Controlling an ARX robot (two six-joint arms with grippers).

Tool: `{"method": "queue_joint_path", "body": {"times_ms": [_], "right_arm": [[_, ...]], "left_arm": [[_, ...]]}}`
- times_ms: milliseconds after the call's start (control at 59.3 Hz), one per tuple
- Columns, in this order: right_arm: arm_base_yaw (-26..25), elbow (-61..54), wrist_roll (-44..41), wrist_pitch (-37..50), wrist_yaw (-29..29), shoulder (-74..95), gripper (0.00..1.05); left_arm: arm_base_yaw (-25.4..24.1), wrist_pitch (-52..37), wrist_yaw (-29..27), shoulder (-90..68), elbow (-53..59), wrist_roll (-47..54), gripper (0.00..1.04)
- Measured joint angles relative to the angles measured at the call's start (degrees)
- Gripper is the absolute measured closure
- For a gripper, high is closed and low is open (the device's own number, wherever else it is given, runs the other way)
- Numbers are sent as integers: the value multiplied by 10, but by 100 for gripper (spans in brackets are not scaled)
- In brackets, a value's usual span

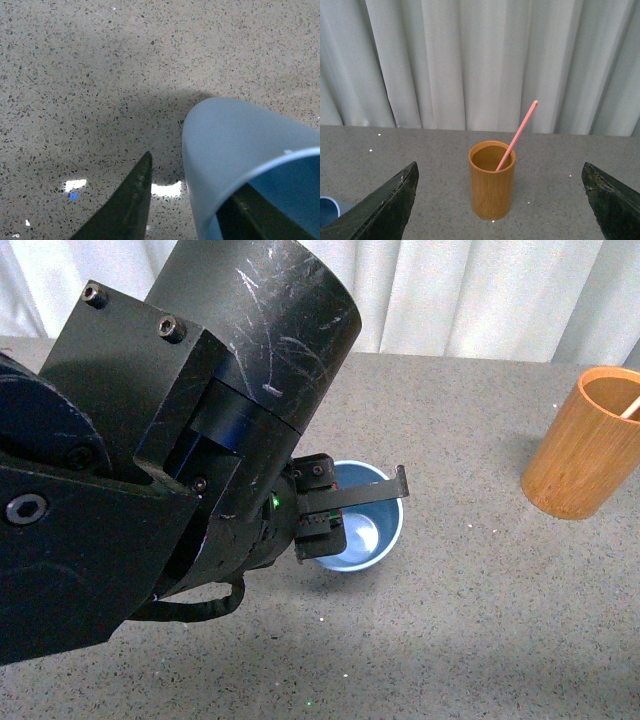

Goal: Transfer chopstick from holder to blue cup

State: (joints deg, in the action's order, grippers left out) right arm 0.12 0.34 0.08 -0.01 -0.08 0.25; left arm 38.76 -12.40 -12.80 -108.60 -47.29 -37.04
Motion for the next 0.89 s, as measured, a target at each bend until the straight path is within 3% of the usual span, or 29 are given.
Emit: {"method": "queue_joint_path", "body": {"times_ms": [371, 894], "right_arm": [[0, 0, 0, 0, 0, 0, 9], [0, 0, 0, 0, 0, 0, 9]], "left_arm": [[1, 8, 4, 0, -13, -3, 5], [1, 19, 5, 7, -24, -6, 7]]}}
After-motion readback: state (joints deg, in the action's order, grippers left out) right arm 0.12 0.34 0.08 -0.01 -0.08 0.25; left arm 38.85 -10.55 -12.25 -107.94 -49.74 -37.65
